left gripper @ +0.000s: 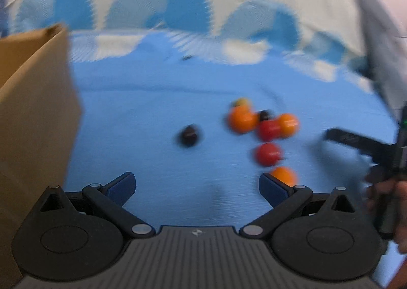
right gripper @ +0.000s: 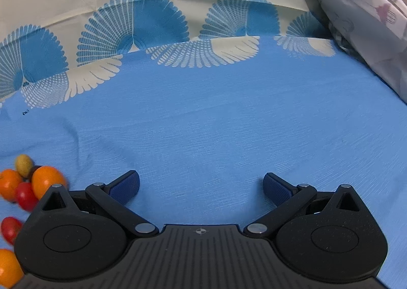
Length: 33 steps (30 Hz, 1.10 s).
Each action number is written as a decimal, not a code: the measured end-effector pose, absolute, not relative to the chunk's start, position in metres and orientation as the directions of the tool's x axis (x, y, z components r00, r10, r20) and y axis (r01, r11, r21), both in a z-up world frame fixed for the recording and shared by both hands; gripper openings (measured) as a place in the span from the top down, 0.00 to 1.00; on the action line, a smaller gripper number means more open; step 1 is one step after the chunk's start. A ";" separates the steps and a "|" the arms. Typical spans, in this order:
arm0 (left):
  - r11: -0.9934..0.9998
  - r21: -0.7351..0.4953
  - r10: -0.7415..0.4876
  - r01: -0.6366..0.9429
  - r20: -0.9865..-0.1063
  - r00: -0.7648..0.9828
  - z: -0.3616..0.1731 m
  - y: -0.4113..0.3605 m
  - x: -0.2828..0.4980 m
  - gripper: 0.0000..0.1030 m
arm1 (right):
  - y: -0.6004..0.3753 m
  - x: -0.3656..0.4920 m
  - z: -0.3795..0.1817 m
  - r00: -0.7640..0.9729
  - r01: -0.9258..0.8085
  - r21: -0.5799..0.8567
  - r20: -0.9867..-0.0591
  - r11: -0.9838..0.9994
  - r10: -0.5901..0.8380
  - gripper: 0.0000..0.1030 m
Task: Organize fruits
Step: 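Grasp a mandarin orange with the left tool while the right tool grasps another orange, then carry both held oranges toward the cardboard box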
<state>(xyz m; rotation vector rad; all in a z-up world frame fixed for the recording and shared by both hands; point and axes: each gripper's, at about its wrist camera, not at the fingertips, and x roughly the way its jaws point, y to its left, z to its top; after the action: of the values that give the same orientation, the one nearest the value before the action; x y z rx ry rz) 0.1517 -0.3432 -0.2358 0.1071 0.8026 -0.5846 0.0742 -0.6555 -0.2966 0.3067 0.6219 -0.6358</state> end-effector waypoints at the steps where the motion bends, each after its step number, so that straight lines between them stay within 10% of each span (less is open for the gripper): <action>1: 0.812 -0.138 -0.483 0.566 -0.704 0.521 -0.234 -0.350 0.150 0.00 | -0.655 0.068 -0.296 0.636 0.629 0.084 -0.627 0.773 -0.450 0.00; 8: 0.681 -0.189 -0.542 0.708 -0.780 0.312 -0.255 -0.414 0.154 0.03 | -0.648 0.036 -0.287 0.639 0.612 0.093 -0.644 0.786 -0.421 0.00; 13: 0.676 -0.257 -0.582 0.690 -0.762 0.286 -0.262 -0.412 0.173 0.63 | -0.633 0.046 -0.281 0.689 0.508 0.063 -0.628 0.859 -0.362 0.00; 23: 0.717 -0.176 -0.521 0.675 -0.778 0.351 -0.251 -0.384 0.174 0.63 | -0.574 0.129 -0.294 0.748 0.215 -0.118 -0.619 0.969 -0.242 0.02; 26: 0.731 -0.167 -0.506 0.661 -0.784 0.361 -0.249 -0.377 0.170 0.63 | -0.577 0.141 -0.294 0.762 0.196 -0.082 -0.614 0.977 -0.204 0.20; 28: 0.743 -0.182 -0.506 0.644 -0.783 0.362 -0.246 -0.370 0.169 0.63 | -0.578 0.140 -0.292 0.777 0.174 -0.049 -0.607 0.983 -0.168 0.59; 33: 0.746 -0.227 -0.538 0.626 -0.759 0.366 -0.225 -0.356 0.169 0.63 | -0.574 0.124 -0.277 0.753 0.259 -0.056 -0.614 0.964 -0.238 0.62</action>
<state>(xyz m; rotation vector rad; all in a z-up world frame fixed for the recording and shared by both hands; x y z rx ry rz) 0.1689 -0.3558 -0.2253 0.1062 0.9328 -0.7493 0.1241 -0.5743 -0.2766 0.0328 0.6651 -0.2708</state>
